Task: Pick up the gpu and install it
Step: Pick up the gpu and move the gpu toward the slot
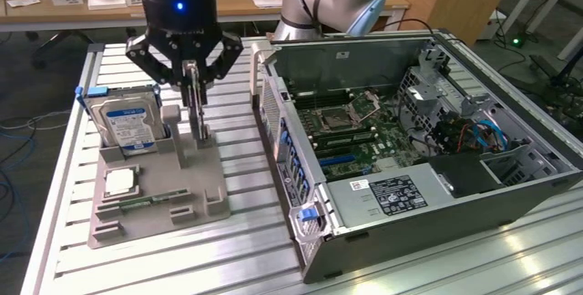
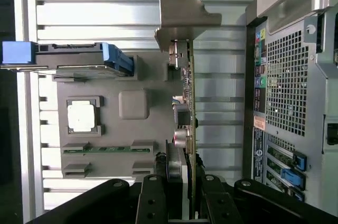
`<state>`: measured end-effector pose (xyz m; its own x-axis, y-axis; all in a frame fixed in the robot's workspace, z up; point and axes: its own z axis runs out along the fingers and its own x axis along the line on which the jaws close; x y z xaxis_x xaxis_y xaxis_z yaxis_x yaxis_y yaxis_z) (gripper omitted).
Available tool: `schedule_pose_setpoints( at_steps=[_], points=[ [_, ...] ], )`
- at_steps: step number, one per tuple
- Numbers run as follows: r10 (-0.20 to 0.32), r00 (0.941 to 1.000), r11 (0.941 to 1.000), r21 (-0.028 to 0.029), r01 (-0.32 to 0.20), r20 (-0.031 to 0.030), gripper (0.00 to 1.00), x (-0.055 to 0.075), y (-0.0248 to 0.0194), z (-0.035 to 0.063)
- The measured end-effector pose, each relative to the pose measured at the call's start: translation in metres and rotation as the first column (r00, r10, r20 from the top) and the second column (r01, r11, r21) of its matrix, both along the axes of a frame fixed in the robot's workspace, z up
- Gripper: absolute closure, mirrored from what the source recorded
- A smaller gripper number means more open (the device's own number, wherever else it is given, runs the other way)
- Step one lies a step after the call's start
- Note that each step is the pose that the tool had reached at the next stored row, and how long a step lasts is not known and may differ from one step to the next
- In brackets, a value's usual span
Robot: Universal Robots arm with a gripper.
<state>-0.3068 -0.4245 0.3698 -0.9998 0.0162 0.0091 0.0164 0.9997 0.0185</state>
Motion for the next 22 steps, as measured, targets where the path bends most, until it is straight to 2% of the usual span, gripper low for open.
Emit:
schedule_pose_setpoints(
  at_steps=[11,16,22],
  points=[
    [0.000,1.0000,1.0000,0.0004,0.000,0.0001,0.72,0.000,0.0000,0.0496],
    [0.000,1.0000,1.0000,0.0003,0.000,0.0000,0.72,0.002,0.0000,0.0498],
    [0.000,1.0000,1.0000,0.0005,0.000,0.0001,0.72,0.017,0.0001,0.0492]
  ],
)
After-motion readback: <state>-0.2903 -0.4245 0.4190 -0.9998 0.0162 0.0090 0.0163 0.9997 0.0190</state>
